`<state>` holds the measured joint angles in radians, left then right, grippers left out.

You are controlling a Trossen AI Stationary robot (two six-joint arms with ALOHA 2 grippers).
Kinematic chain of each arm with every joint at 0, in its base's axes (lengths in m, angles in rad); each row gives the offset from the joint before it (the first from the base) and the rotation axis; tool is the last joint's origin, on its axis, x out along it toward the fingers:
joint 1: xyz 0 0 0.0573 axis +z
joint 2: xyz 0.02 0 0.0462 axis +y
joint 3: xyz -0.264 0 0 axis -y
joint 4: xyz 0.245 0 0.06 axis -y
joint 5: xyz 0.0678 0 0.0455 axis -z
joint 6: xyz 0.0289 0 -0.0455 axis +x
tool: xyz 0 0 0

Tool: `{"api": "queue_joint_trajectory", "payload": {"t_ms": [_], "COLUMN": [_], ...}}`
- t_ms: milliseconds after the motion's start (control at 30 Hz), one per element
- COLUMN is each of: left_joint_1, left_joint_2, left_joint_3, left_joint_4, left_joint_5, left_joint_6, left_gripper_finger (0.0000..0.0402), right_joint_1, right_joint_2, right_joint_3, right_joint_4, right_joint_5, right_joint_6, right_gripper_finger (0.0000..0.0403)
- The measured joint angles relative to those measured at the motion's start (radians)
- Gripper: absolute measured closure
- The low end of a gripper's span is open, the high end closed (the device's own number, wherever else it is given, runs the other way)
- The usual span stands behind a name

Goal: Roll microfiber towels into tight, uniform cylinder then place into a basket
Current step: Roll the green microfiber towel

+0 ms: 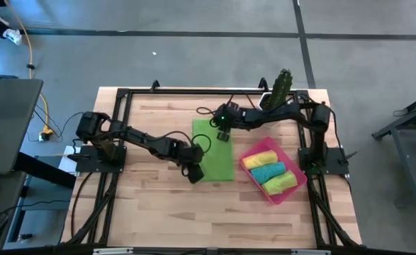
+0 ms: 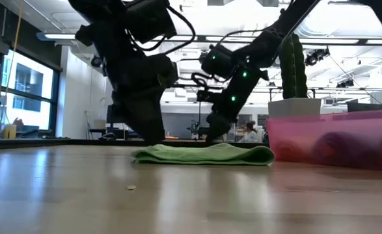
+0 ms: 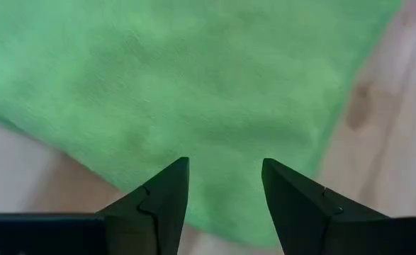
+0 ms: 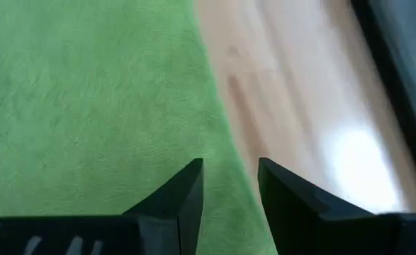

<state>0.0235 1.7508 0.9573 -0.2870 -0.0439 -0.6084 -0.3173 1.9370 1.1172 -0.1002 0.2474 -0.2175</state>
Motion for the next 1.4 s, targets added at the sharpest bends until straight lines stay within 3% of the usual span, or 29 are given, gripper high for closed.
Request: {"api": "queue_joint_trajectory", "payload": {"t_ms": [267, 400, 500, 800, 1167, 1400], "left_joint_1": [0.006, 0.036, 0.073, 0.121, 0.091, 0.046], "left_joint_2": [-0.018, -0.019, -0.019, 0.045, 0.058, 0.056], "left_joint_3": [0.0, 0.001, 0.001, 0.0, 0.006, 0.009], "left_joint_4": [-0.003, -0.001, 0.005, -0.032, -0.188, -0.302], "left_joint_5": [-0.211, -0.206, -0.167, -0.165, -0.155, -0.172], "left_joint_6": [0.423, 0.521, 0.5, 0.428, 0.307, 0.123], "left_gripper_finger": [0.0232, 0.0232, 0.0232, 0.0232, 0.0232, 0.0232], "right_joint_1": [0.033, 0.067, 0.083, 0.074, 0.069, 0.069], "right_joint_2": [-0.12, -0.135, -0.129, -0.126, -0.077, -0.034], "right_joint_3": [0.0, 0.0, -0.008, -0.105, -0.136, -0.135], "right_joint_4": [-0.267, -0.41, -0.439, -0.202, 0.013, 0.129], "right_joint_5": [0.011, -0.021, -0.02, -0.065, -0.108, -0.102], "right_joint_6": [0.053, 0.131, 0.166, 0.169, 0.202, 0.17], "right_gripper_finger": [0.0274, 0.0274, 0.0274, 0.0274, 0.0274, 0.0274]}}
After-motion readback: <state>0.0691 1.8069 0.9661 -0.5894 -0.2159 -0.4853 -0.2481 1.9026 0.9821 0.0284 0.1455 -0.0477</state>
